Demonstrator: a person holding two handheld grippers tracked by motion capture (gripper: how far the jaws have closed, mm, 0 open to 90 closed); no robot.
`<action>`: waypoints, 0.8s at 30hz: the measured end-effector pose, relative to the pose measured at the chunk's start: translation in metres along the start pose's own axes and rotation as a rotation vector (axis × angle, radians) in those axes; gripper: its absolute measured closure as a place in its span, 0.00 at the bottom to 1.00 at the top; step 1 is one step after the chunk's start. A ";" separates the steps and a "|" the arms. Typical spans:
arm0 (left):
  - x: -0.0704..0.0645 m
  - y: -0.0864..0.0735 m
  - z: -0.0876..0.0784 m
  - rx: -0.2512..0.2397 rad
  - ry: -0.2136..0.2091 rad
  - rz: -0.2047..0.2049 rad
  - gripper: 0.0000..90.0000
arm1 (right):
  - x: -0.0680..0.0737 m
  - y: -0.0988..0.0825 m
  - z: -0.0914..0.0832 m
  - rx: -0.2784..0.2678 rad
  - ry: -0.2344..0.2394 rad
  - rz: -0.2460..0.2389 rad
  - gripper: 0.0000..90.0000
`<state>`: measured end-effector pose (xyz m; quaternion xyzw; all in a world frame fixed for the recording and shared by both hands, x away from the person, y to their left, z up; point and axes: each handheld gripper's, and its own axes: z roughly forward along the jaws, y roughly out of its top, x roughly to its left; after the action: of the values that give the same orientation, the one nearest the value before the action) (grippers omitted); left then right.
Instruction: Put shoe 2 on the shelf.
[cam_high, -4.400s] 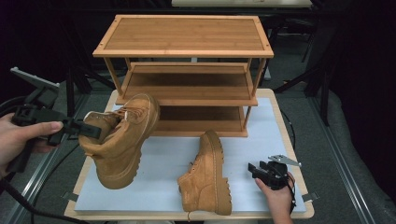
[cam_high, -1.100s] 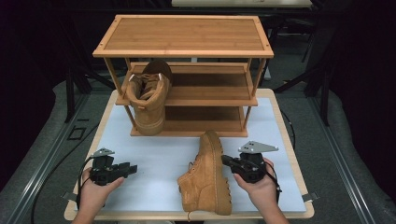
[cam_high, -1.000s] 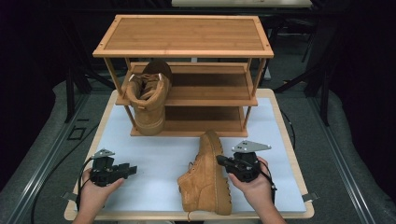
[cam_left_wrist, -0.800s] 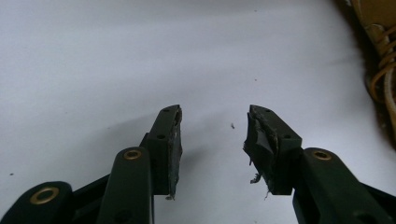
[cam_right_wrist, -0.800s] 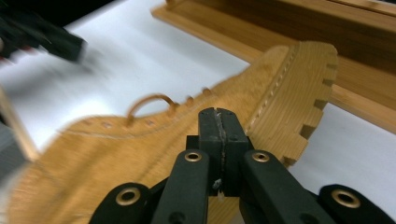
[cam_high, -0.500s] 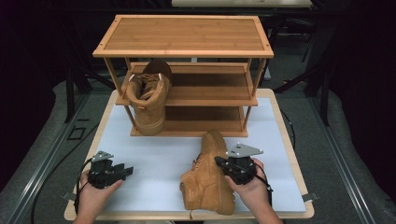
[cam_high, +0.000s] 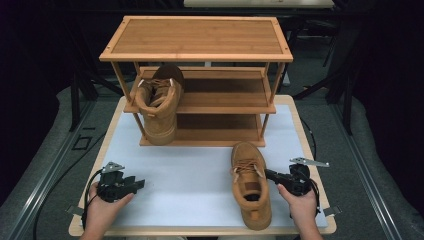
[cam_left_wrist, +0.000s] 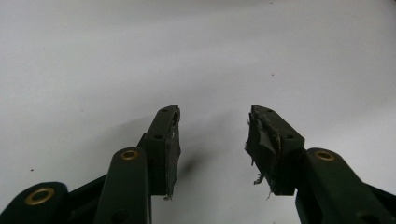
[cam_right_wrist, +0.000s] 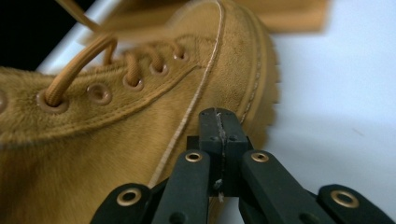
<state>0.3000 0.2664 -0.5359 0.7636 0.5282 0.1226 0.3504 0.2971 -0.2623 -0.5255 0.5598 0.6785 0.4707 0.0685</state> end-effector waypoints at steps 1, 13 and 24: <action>0.000 0.000 0.000 0.001 -0.001 0.000 0.59 | -0.003 -0.002 0.001 0.027 -0.030 0.003 1.00; 0.002 -0.003 0.001 0.013 -0.003 -0.003 0.59 | -0.009 -0.005 -0.001 0.009 -0.061 -0.014 0.98; 0.002 -0.004 0.001 0.024 -0.008 -0.005 0.59 | 0.006 0.035 -0.026 0.205 -0.159 -0.088 0.79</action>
<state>0.2990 0.2687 -0.5397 0.7668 0.5303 0.1124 0.3437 0.3035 -0.2740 -0.4832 0.5689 0.7394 0.3499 0.0851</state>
